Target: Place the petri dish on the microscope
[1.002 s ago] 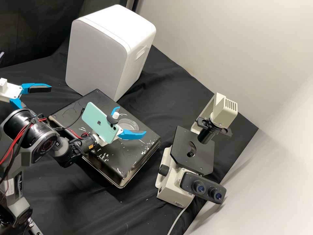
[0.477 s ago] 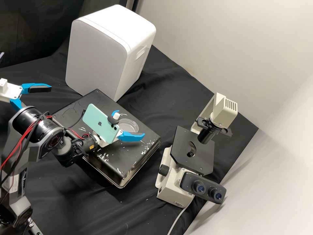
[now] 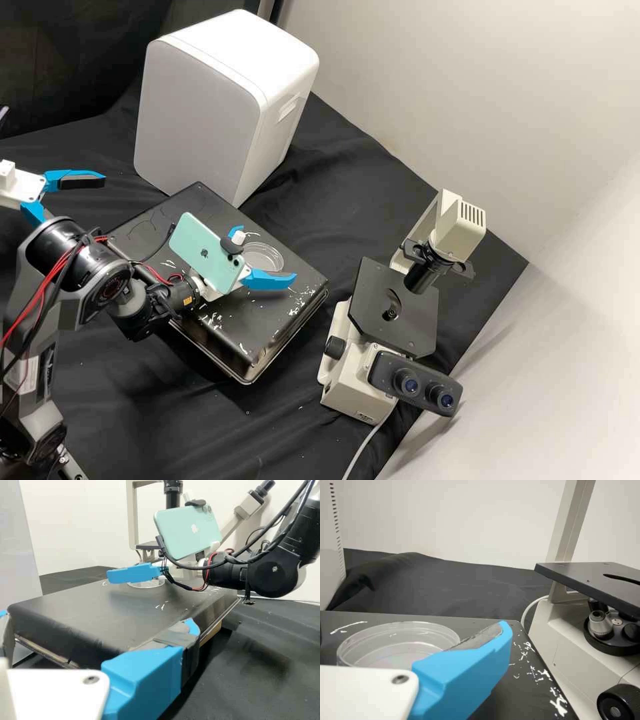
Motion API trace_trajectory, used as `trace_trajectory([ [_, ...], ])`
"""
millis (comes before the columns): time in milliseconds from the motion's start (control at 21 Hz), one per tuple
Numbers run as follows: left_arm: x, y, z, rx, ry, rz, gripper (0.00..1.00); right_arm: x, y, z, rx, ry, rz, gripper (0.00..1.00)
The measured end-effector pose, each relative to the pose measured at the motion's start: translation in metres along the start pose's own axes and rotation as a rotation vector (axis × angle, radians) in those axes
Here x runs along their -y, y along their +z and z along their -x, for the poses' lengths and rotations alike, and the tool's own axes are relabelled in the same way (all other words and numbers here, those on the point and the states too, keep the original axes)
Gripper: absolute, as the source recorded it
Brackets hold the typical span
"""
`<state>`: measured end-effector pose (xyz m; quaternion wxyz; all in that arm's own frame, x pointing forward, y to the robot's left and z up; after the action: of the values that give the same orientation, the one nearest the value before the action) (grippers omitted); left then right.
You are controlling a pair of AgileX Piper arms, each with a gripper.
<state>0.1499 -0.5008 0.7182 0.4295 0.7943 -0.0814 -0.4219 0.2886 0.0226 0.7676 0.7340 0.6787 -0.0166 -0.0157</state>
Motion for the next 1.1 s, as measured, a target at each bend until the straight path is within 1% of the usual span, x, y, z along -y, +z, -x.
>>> trace_trajectory([
  [191,0.0000,-0.0001,0.0000,-0.001,0.000,0.000,1.00,-0.0007,0.0009,-0.0002,0.003,0.003,0.000,0.00],
  [286,0.0000,-0.0001,0.0000,-0.001,0.000,0.000,1.00,-0.0013,0.0028,-0.0004,0.014,0.000,0.000,0.00],
  [429,0.0000,-0.0001,0.0000,-0.001,0.000,0.000,1.00,-0.0013,0.0037,-0.0005,0.019,-0.004,-0.008,0.00],
  [572,0.0000,-0.0001,0.0000,-0.001,0.000,0.000,1.00,-0.0021,0.0050,-0.0007,0.024,-0.003,-0.024,0.00],
  [763,0.0000,-0.0001,0.0000,-0.001,0.000,0.000,1.00,-0.0023,0.0054,-0.0008,0.026,-0.003,-0.029,0.00],
  [906,0.0000,-0.0001,0.0000,-0.001,0.000,0.000,1.00,-0.0041,0.0075,-0.0011,0.032,0.002,-0.029,0.00],
  [1097,0.0000,-0.0001,0.0000,-0.001,0.000,0.000,1.00,-0.0041,0.0075,-0.0011,0.032,0.002,-0.029,0.00],
])
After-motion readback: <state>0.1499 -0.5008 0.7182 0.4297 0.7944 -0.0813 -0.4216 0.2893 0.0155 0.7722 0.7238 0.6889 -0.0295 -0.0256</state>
